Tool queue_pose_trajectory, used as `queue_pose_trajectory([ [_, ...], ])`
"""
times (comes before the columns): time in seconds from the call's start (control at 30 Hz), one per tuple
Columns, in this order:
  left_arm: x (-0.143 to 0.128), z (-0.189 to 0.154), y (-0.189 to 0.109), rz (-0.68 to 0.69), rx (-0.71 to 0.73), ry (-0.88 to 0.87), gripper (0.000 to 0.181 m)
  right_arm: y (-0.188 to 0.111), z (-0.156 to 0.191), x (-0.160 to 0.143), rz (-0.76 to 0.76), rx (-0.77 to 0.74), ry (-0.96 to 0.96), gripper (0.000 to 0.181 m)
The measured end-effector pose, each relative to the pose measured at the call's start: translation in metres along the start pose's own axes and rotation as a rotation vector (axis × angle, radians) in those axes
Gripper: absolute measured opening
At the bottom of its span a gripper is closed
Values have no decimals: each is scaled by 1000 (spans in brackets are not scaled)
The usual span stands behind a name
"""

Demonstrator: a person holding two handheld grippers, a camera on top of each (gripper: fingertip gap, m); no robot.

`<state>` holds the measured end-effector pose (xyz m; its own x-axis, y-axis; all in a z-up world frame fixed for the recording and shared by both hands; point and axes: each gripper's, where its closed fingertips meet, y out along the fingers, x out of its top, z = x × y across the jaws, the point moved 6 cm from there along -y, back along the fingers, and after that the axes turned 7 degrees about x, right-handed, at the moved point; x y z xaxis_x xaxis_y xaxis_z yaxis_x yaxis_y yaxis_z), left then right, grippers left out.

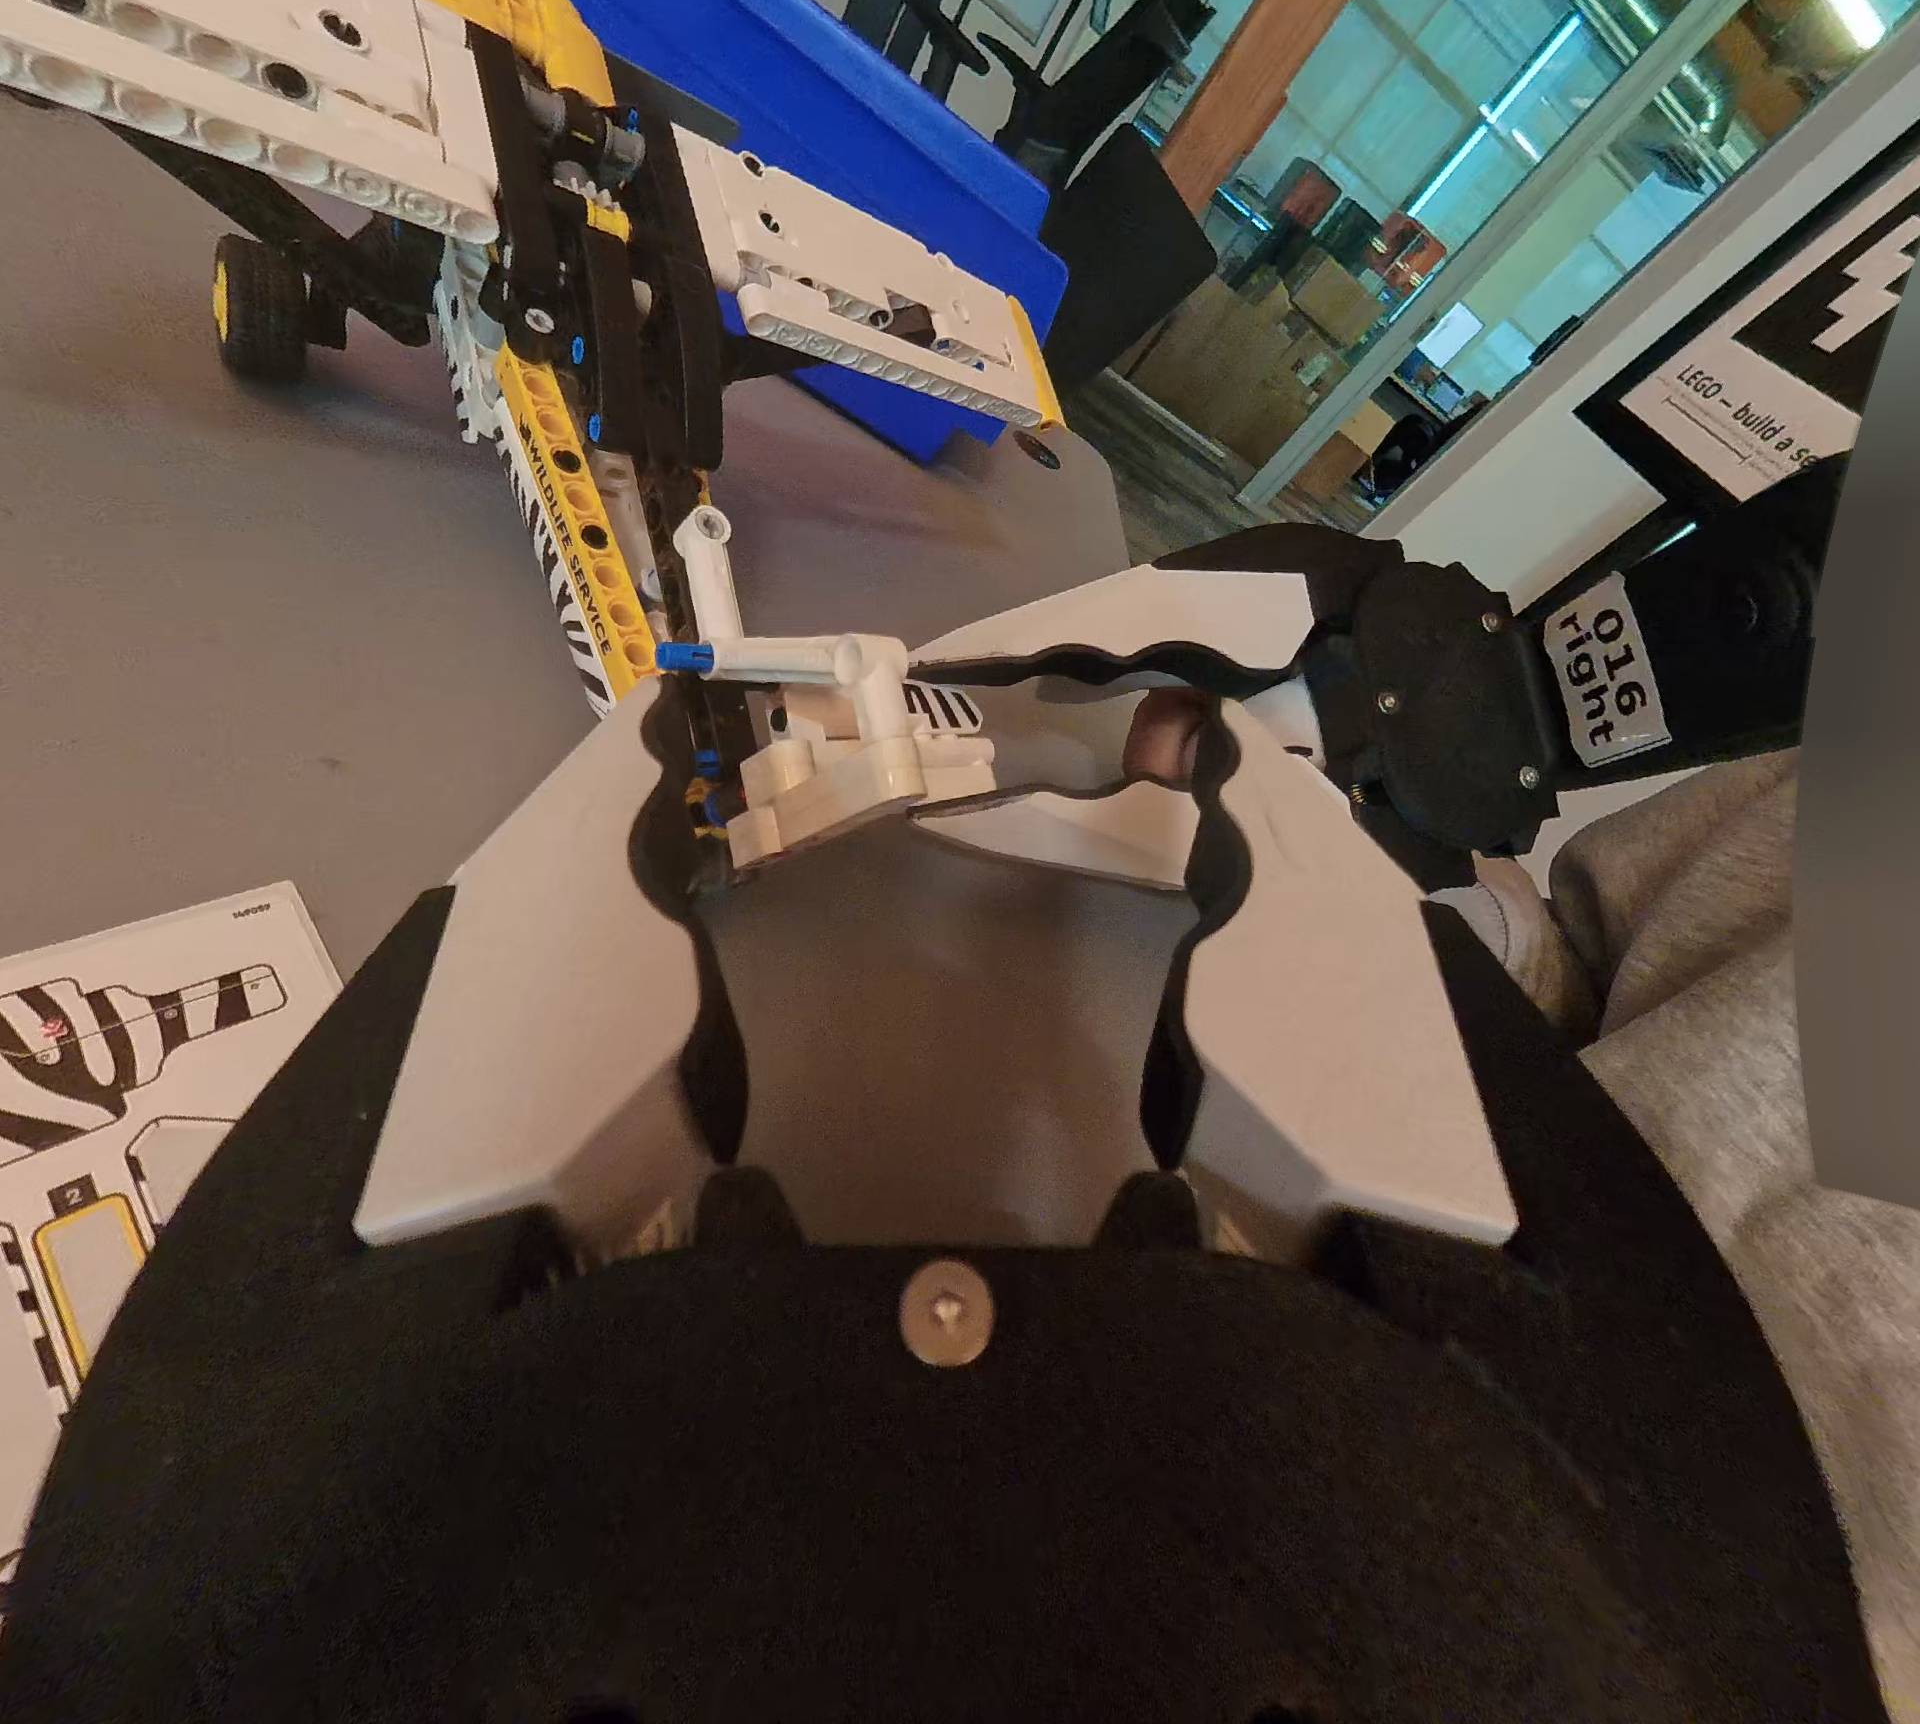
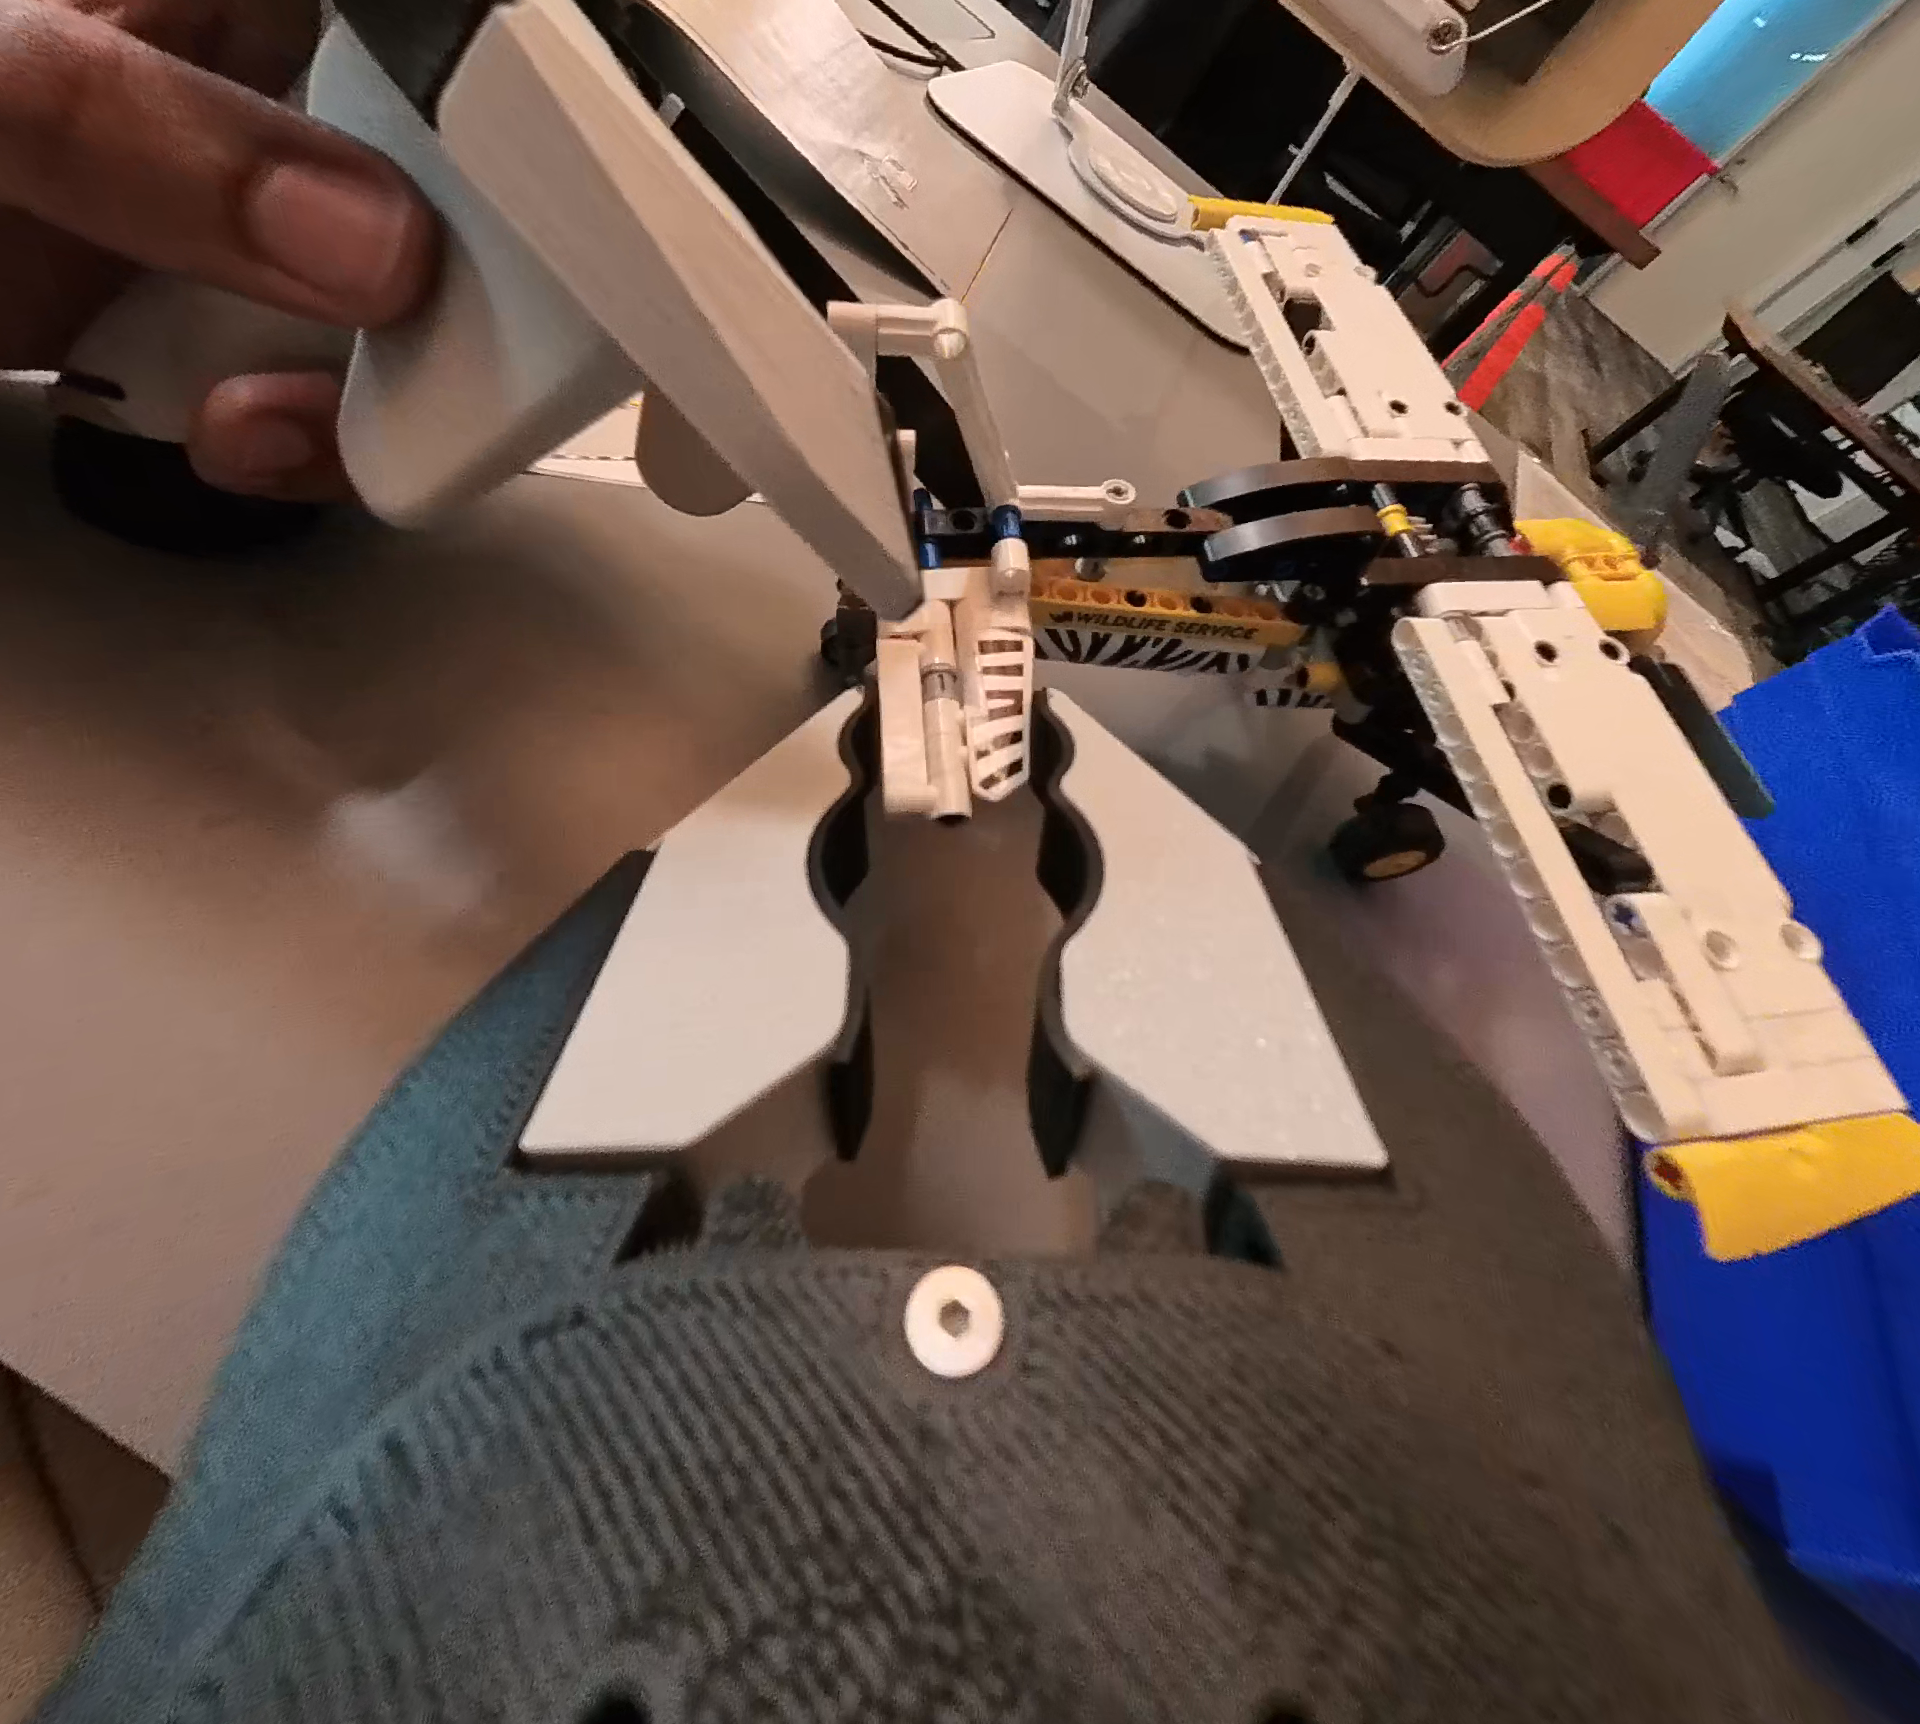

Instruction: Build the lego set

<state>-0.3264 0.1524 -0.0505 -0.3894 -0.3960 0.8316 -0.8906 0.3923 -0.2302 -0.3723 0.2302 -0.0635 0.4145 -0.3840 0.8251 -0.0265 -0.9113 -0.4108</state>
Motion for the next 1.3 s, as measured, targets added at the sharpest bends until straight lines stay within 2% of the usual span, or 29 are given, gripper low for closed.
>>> queue_pose_trajectory([
  [0.6, -1, 0, 2, 5, 39, 9, 92, -2, -6, 1, -32, 88, 89, 28],
  [0.83, -1, 2, 3, 6, 61, 8, 87, -1, -6, 1, -29, 89, 52, 28],
  [1.13, -3, 0, 5, 26, 87, 48, 87, -4, -11, 2, -55, 166, -21, 28],
  [1.2, -4, -1, 5, 35, 78, 56, 79, -5, -14, 4, -70, 189, -26, 25],
  [1.23, -8, -6, 8, 71, 34, 44, 74, -5, -17, 6, -79, 163, -23, 0],
  [1.27, -6, -6, 8, 44, 56, 48, 71, -5, -15, 8, -90, 178, -34, 0],
  [1.3, -7, -6, 8, 78, 65, 103, 70, -3, -16, 6, -71, 158, -51, 0],
])
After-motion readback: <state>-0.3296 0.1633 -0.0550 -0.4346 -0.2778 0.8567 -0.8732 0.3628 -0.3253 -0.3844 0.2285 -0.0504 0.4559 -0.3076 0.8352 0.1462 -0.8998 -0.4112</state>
